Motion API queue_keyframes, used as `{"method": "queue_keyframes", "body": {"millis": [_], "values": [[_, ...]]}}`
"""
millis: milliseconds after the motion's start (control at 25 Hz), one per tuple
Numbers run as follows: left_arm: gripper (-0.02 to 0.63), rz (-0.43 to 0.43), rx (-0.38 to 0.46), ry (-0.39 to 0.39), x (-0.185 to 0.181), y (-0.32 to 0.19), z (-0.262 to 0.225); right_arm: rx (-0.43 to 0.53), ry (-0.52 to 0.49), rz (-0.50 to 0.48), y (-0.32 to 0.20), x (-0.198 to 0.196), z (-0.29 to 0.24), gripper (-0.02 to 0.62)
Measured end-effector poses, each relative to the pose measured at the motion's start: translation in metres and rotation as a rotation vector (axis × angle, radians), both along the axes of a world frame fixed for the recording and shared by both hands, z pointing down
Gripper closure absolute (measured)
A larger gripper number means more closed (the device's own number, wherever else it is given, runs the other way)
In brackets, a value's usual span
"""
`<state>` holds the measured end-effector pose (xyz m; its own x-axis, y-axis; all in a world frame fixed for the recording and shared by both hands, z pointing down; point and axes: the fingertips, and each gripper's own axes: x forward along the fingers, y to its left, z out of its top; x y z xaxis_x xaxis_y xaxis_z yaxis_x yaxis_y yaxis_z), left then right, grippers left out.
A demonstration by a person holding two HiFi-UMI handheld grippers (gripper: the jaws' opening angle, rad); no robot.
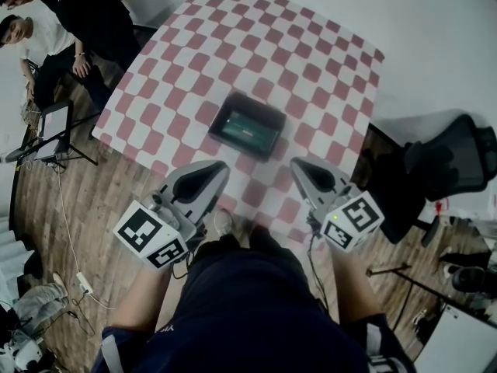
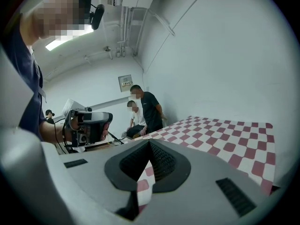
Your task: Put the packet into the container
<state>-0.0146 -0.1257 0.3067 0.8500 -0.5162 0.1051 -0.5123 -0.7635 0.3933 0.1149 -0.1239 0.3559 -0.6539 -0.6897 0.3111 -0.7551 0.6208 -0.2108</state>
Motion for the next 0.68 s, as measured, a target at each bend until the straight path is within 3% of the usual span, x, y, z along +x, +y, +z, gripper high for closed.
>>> {"method": "queue_keyframes", "body": {"millis": [680], "values": [[0.568, -0.021, -0.004, 0.013, 0.0006, -0.0047, 0.0019, -0.023, 0.017, -0.019, -0.0071, 0.0039, 0.0082, 0.580]]}}
